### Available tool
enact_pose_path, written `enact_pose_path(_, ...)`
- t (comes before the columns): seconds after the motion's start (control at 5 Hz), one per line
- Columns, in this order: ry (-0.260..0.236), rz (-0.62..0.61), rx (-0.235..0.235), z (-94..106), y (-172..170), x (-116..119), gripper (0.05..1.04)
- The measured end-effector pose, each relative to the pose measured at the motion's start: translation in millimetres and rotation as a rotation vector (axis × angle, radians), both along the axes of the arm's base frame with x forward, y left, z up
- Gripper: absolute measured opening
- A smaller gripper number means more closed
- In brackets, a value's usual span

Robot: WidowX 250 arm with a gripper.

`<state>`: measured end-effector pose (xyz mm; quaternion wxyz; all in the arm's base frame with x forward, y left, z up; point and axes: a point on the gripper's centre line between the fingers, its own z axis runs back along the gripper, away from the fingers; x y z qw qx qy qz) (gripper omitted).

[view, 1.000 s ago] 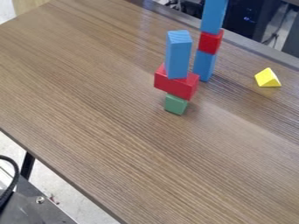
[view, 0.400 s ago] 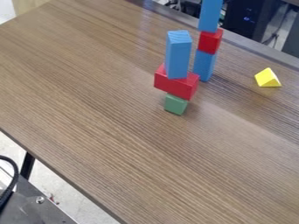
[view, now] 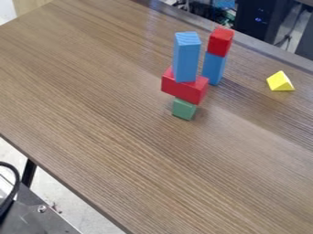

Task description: Take the blue block off of the red block and place it to the right

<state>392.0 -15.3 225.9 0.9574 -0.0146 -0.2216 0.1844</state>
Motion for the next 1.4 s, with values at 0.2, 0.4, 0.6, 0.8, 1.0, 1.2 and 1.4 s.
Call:
enact_pose_path(0.2,-0.028,-0.061,-0.017,10.2,-32.8,-15.3,0.535)
enact_pose_path(0.4,-0.022,-0.133,-0.007,-1.3,-67.8,-26.0,0.535)
enact_pose_path(0.6,-0.010,-0.212,0.011,-14.9,-99.5,-36.3,0.535)
enact_pose_path(0.8,0.004,-0.265,0.024,-36.4,-121.9,-39.0,0.535)
enact_pose_path(1.0,-0.037,-0.242,0.039,-62.0,-130.1,-34.3,0.535)
enact_pose_path(1.2,-0.041,-0.207,0.048,-96.4,-133.0,-23.4,0.535)
enact_pose_path(1.4,-0.003,-0.193,0.058,-125.6,-135.1,-18.6,0.535)
